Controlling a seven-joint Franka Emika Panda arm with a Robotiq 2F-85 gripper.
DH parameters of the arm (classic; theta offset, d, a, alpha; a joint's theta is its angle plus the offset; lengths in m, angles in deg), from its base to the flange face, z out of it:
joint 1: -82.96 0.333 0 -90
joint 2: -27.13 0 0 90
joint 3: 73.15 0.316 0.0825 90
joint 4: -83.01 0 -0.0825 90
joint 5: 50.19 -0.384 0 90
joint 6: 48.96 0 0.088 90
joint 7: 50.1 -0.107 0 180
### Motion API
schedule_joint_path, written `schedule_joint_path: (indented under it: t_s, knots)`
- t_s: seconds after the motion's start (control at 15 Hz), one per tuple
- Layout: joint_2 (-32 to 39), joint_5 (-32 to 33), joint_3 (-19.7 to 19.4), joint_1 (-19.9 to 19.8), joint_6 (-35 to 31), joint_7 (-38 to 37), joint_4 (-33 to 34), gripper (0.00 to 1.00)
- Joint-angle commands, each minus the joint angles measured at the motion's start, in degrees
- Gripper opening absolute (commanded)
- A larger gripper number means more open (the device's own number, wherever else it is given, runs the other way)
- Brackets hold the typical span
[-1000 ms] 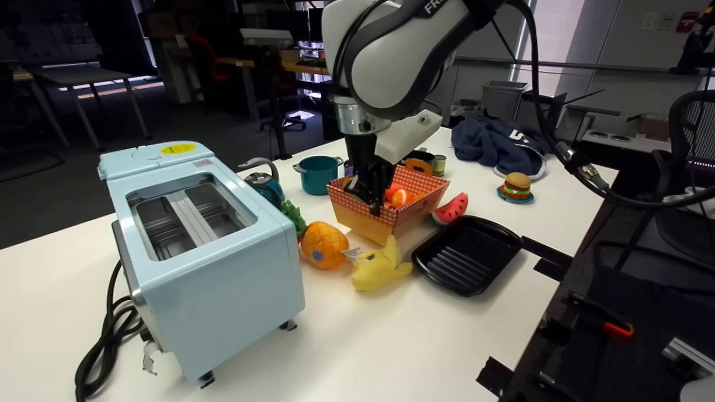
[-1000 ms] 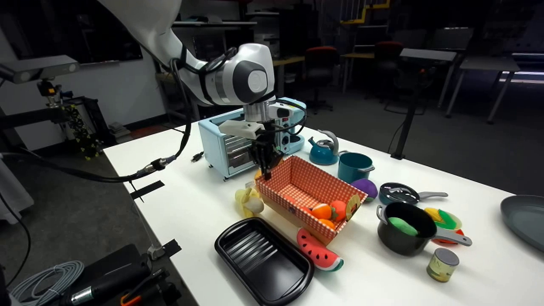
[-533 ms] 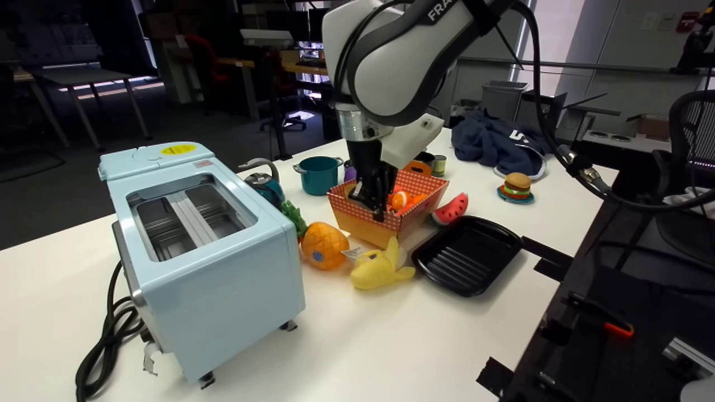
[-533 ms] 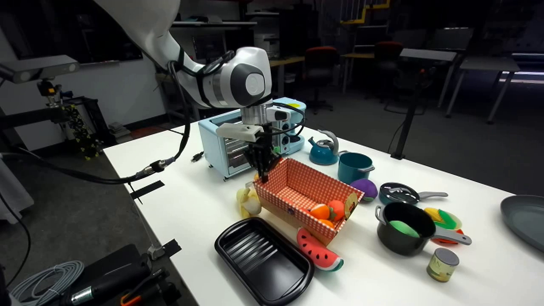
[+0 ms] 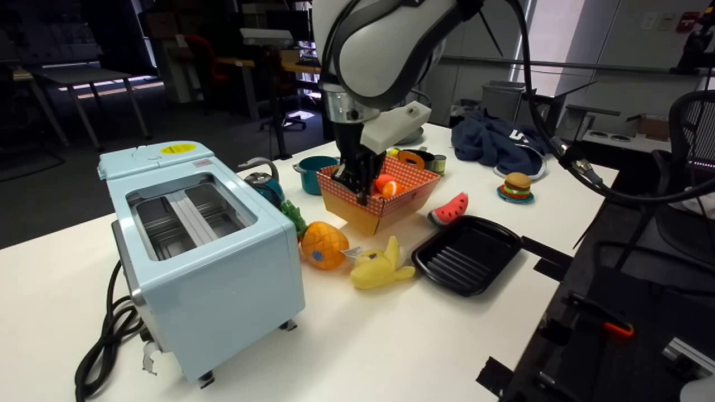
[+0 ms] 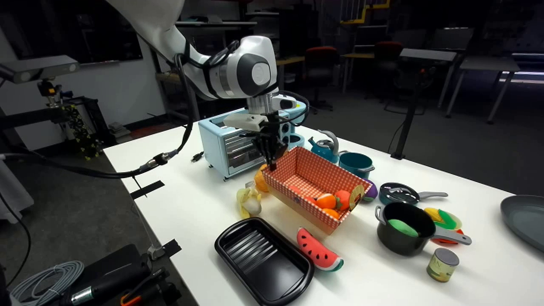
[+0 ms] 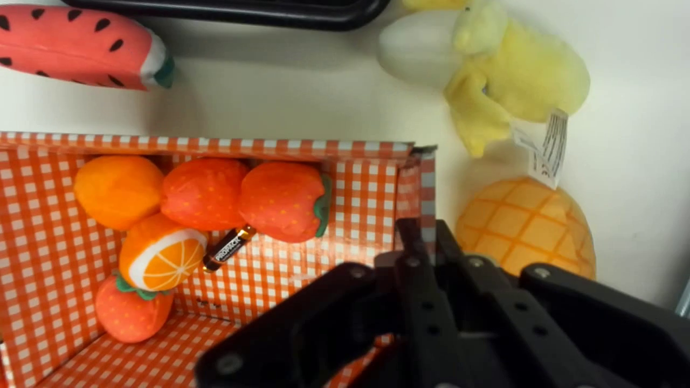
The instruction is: Move the box forward
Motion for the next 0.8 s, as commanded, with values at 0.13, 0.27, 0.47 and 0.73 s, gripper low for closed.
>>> schedule_joint_path:
  t_s: [0.13,0.27,0.47,0.73]
  knots:
    - [6.93,2.25,-2.15,0.88,1.7,-4.52,10.31,0.02]
    - [8.84,2.15,-2.56,1.18,2.14,-4.7,12.37,0.02]
    - [10.83,1.57,-2.57,1.44,2.67,-3.82,14.15,0.02]
    - [10.81,0.8,-1.93,1.59,3.56,-1.72,14.37,0.33]
